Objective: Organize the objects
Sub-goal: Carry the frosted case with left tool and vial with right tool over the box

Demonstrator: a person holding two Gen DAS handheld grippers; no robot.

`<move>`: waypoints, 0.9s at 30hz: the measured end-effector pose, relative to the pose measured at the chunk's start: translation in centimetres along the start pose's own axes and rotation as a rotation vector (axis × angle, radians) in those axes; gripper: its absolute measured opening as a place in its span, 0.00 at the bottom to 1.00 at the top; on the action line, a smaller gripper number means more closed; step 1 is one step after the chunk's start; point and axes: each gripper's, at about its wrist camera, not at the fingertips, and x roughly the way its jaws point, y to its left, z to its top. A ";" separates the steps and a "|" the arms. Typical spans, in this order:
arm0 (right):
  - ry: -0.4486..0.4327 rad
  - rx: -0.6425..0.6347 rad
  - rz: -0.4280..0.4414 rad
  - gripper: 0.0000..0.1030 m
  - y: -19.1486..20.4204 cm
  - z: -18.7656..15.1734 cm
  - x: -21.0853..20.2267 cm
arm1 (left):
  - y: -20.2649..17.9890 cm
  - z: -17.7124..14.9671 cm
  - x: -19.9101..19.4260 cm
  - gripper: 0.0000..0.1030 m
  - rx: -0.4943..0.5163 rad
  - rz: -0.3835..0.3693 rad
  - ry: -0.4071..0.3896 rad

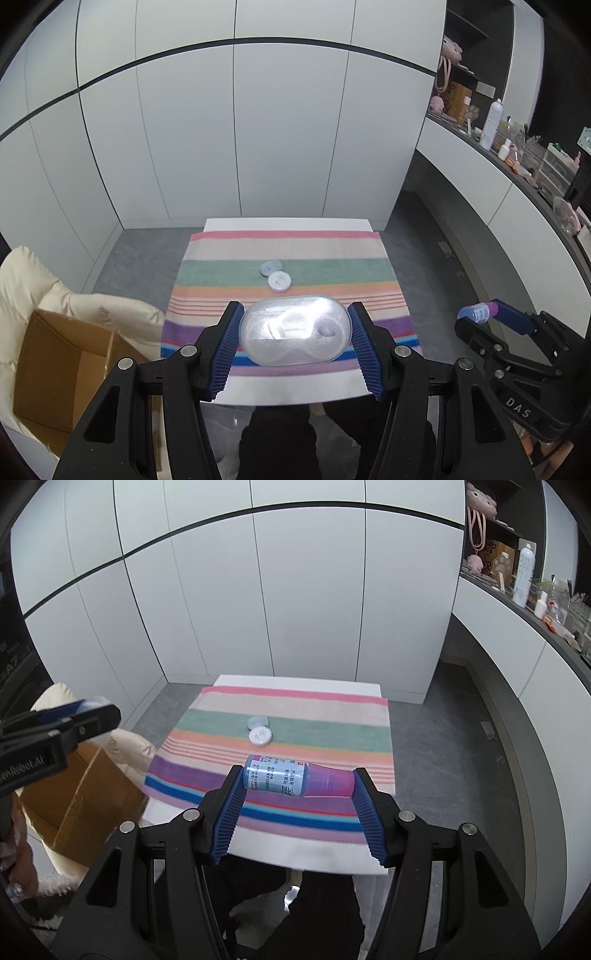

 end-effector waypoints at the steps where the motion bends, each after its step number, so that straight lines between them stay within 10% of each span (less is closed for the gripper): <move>1: 0.002 0.002 -0.001 0.59 0.0 -0.4 -0.1 | 0.0 -0.3 -0.2 0.57 0.001 -0.001 -0.001; 27: 0.077 0.012 0.104 0.59 1.4 -11.8 -5.1 | 3.0 -11.1 -3.9 0.57 -0.037 -0.006 0.066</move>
